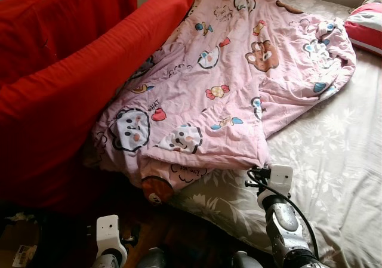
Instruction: Clean up the room
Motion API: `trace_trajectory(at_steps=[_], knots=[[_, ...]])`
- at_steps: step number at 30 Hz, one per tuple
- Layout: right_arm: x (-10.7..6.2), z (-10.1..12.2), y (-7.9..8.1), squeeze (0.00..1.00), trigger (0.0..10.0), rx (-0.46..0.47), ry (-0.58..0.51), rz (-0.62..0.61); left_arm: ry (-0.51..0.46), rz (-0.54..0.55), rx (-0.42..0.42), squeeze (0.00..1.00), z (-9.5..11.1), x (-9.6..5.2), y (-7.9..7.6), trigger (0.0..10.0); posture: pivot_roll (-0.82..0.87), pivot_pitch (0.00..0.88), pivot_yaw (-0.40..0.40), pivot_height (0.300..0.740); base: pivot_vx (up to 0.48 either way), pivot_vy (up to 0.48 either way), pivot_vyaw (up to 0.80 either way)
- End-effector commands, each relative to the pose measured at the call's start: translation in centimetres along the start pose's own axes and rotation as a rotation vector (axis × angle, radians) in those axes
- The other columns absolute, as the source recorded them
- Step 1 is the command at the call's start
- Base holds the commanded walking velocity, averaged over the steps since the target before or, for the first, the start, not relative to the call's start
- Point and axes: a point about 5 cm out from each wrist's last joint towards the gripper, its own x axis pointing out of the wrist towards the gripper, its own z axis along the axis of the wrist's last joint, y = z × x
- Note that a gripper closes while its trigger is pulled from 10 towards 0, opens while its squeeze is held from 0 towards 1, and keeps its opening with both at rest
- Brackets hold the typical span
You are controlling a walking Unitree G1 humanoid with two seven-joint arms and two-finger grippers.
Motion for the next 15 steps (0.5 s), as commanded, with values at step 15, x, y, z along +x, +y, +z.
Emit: trace_trajectory(at_steps=[15], knots=[[-0.29, -0.38, -0.11, 0.0, 10.0, -0.005, 0.005, -0.007, 0.066, 0.016, -0.004, 0.0, -1.49, -0.67, 0.73, 10.0, 0.02, 0.234, 0.015, 0.74, 0.0, 0.0, 0.0]])
